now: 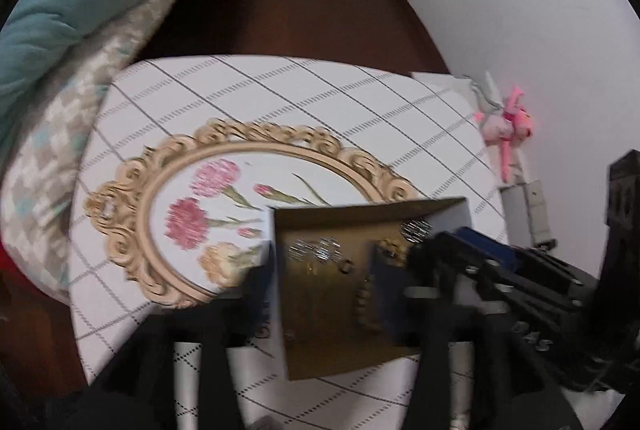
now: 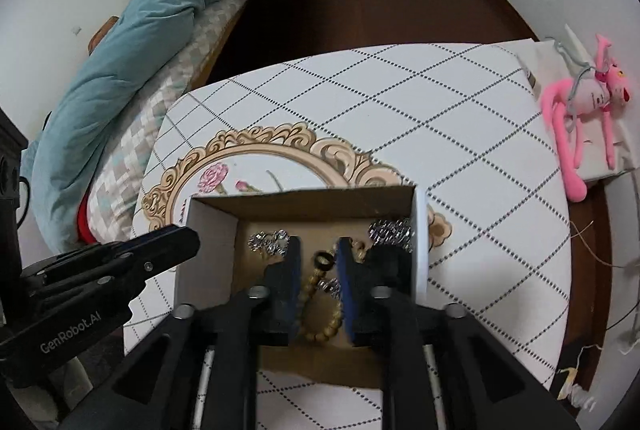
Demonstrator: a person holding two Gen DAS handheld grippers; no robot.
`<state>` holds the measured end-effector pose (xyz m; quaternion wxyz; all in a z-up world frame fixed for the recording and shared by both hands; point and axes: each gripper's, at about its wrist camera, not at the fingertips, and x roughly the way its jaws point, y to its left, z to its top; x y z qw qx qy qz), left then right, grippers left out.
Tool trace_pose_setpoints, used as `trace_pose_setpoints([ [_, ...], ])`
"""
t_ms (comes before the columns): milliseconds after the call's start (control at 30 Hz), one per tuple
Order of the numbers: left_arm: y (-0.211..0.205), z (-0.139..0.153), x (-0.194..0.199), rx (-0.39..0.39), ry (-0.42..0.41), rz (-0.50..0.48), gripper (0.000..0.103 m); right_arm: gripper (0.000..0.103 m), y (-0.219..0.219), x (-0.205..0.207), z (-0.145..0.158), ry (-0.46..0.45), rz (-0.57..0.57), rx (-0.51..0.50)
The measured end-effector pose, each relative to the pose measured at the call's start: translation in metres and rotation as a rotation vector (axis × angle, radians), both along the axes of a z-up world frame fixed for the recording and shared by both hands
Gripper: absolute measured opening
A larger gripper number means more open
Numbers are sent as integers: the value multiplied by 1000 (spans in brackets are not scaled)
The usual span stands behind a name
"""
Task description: Organize jewelry
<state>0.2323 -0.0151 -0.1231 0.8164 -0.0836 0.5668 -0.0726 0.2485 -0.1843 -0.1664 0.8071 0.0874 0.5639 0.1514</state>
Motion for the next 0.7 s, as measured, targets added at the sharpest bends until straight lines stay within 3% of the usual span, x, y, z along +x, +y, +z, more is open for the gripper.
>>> trace_pose_setpoints([
  [167, 8, 1, -6, 63, -29, 32, 70, 34, -7, -4, 9, -32, -21, -49],
  [200, 8, 1, -9, 71, -34, 34, 71, 38, -8, -7, 11, -45, -25, -74],
  [267, 8, 0, -17, 104, -50, 37, 76, 51, -11, -15, 15, -69, -38, -137],
  [333, 9, -1, -24, 132, -69, 48, 91, 76, -11, -23, 17, -85, -45, -213],
  [367, 8, -2, -26, 143, -75, 50, 93, 83, -12, -27, 16, -93, -48, -251],
  [400, 7, -4, -31, 162, -85, 53, 97, 97, -13, -30, 16, -99, -48, -278],
  [433, 7, -6, -34, 177, -89, 54, 103, 103, -13, -34, 15, -103, -51, -312],
  [533, 6, -13, -40, 221, -80, 64, 103, 103, -18, -42, 10, -96, -59, -342],
  [700, 7, -18, -49, 219, -62, 82, 103, 103, -22, -50, 2, -80, -70, -364],
])
